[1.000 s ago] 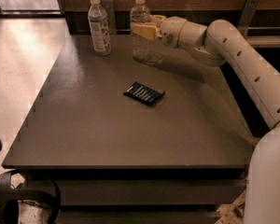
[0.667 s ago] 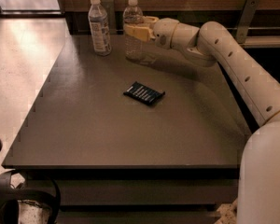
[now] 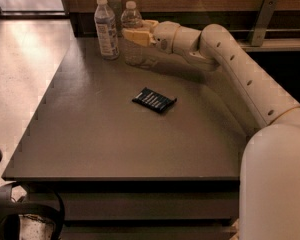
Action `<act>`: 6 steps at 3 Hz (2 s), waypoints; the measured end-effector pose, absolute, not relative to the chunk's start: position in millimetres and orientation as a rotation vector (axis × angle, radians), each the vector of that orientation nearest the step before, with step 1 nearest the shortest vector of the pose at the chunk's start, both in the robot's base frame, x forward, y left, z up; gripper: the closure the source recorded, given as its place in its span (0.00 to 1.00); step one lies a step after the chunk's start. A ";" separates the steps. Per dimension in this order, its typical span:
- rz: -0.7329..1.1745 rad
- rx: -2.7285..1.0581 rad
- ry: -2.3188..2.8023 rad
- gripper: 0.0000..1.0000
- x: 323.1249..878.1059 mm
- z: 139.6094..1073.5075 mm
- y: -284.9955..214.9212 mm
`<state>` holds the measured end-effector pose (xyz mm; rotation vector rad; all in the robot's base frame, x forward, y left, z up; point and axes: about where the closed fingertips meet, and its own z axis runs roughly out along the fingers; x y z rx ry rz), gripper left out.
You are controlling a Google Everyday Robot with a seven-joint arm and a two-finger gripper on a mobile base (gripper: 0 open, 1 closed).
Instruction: Move water bottle near blue plastic bottle
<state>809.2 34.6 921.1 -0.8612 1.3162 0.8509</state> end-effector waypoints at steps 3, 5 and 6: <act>0.866 -0.871 1.312 0.40 808.1 920.5 46.3; 0.875 -0.877 1.309 0.00 807.0 920.7 53.6; 0.875 -0.877 1.309 0.00 807.0 920.7 53.8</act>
Offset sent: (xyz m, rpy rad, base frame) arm -0.0001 0.0051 -0.0008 -0.0004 0.0021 0.0077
